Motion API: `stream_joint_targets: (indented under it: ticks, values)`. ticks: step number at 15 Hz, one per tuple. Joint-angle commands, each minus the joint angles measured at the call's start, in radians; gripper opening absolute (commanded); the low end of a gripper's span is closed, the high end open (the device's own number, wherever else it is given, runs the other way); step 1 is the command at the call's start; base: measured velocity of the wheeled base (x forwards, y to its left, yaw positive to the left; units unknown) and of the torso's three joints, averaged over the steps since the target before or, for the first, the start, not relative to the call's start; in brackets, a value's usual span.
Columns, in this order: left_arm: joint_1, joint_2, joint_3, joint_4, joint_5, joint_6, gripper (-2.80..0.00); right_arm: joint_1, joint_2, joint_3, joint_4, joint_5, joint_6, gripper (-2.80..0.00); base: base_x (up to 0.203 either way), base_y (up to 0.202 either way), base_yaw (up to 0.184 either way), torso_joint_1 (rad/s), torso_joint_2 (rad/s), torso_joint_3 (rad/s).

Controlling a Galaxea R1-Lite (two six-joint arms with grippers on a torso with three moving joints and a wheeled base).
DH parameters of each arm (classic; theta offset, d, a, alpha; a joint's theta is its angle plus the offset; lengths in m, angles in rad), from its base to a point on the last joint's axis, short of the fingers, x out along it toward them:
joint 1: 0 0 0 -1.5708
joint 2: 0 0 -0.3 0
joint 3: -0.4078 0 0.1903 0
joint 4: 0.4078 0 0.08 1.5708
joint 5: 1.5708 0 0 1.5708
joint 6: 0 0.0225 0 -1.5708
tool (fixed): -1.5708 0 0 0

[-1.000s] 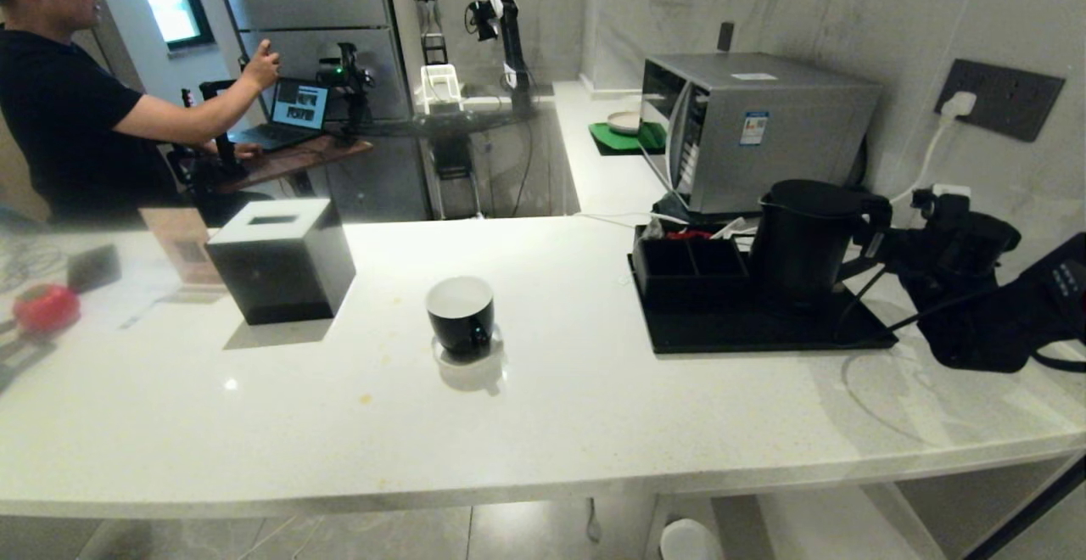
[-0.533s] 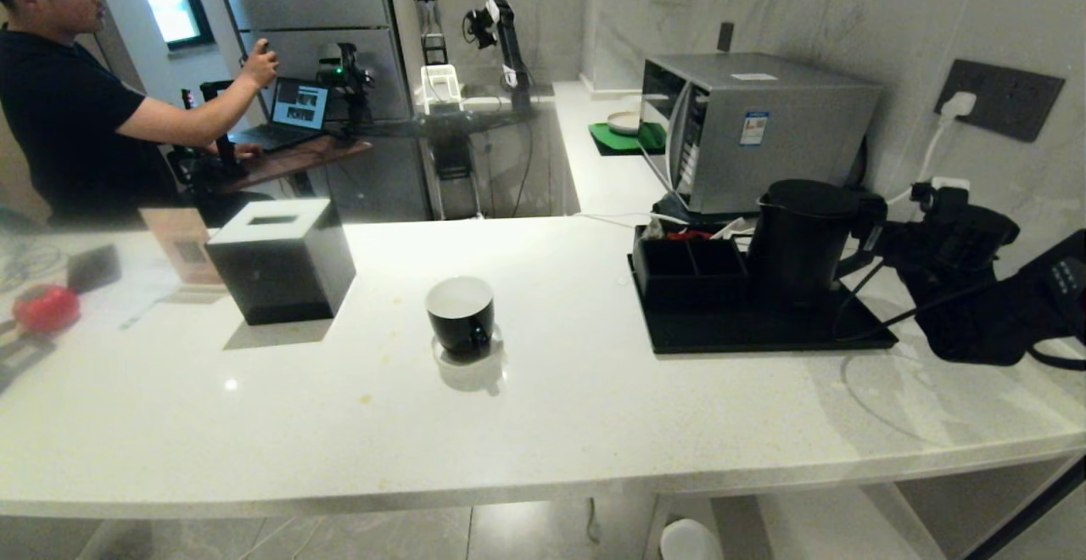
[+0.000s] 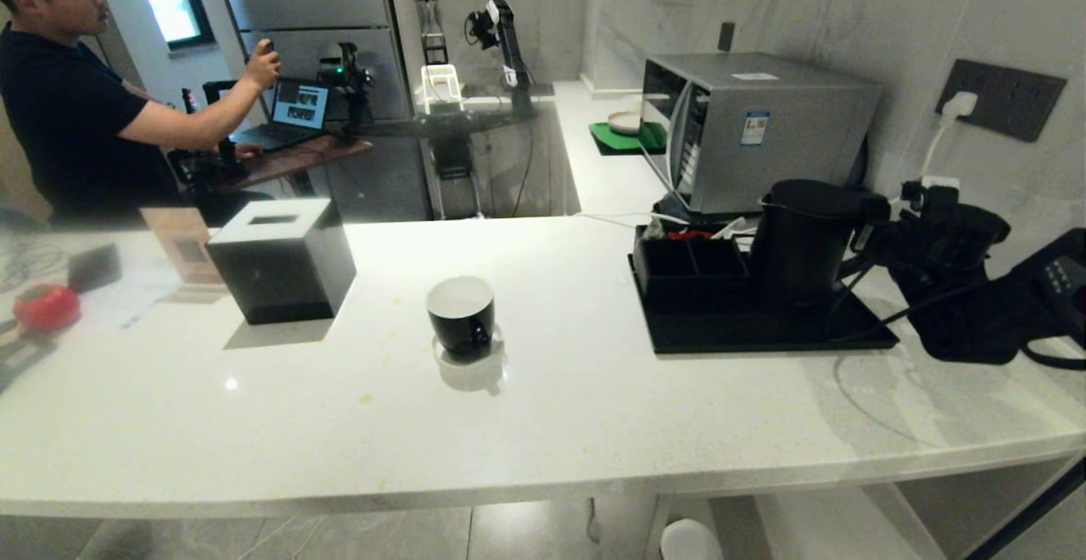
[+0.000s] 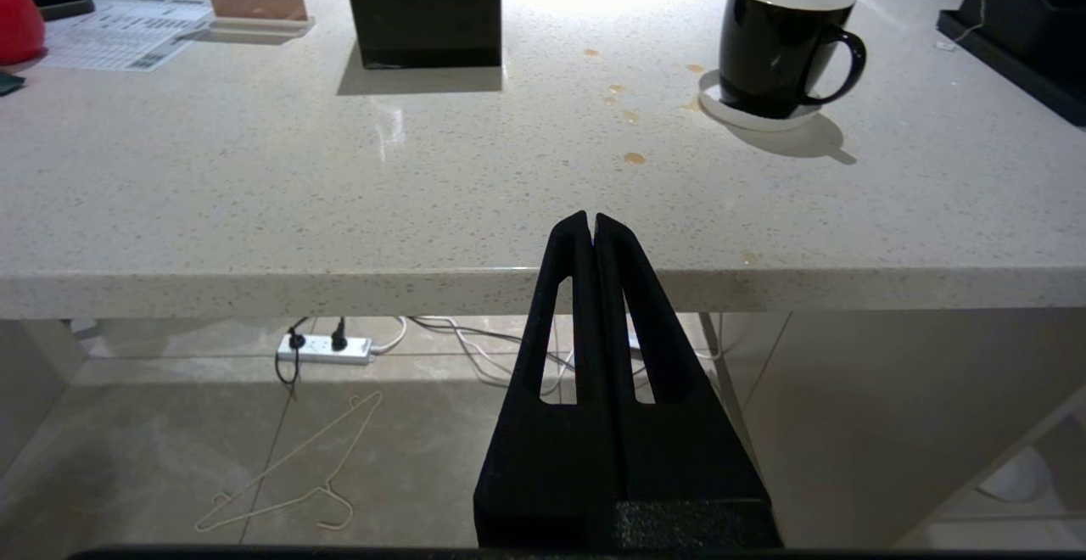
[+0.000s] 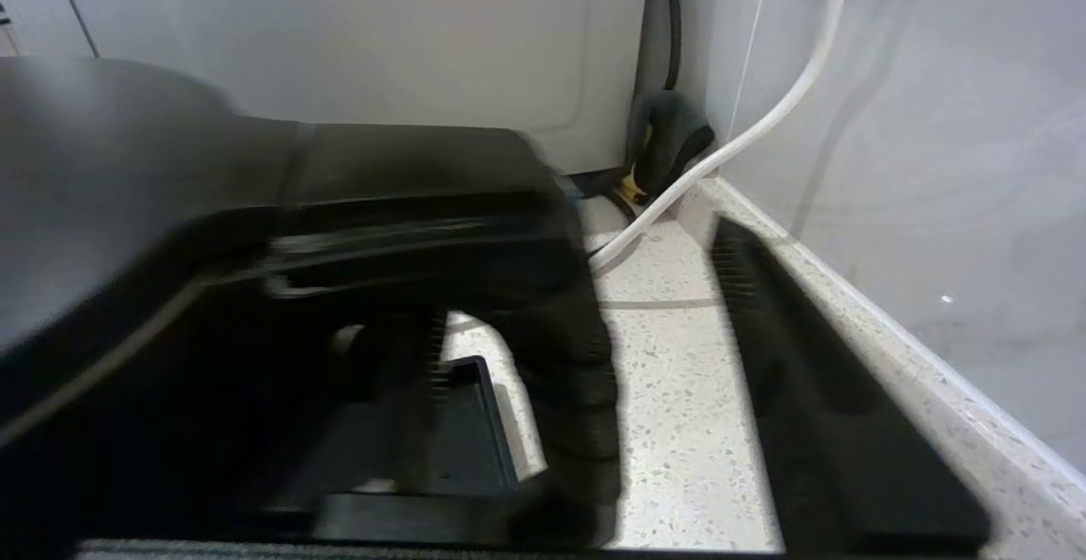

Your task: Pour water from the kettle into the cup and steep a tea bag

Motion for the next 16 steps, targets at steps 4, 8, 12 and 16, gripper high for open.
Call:
stream_joint_targets:
  ticks: [4, 8, 12, 16]
  values:
    - [0.000, 0.001, 0.000, 0.000, 0.000, -0.001, -2.80, 0.004, -0.008, 0.002, -0.016, -0.002, -0.002, -2.80, 0.000, 0.000, 0.000, 0.000, 0.00, 0.000]
    - [0.000, 0.001, 0.000, 0.000, 0.000, -0.001, -2.80, 0.015, -0.010, 0.011, -0.023, -0.002, -0.004, -2.80, 0.000, 0.000, 0.000, 0.000, 0.00, 0.000]
    - [0.000, 0.001, 0.000, 0.000, 0.000, -0.001, -2.80, 0.021, -0.016, 0.013, -0.023, 0.003, -0.002, -2.80, 0.000, 0.000, 0.000, 0.000, 0.00, 0.000]
    - [0.000, 0.001, 0.000, 0.000, 0.000, -0.001, -2.80, 0.021, -0.034, 0.017, -0.021, 0.003, 0.025, -2.80, 0.000, 0.000, 0.000, 0.000, 0.00, 0.000]
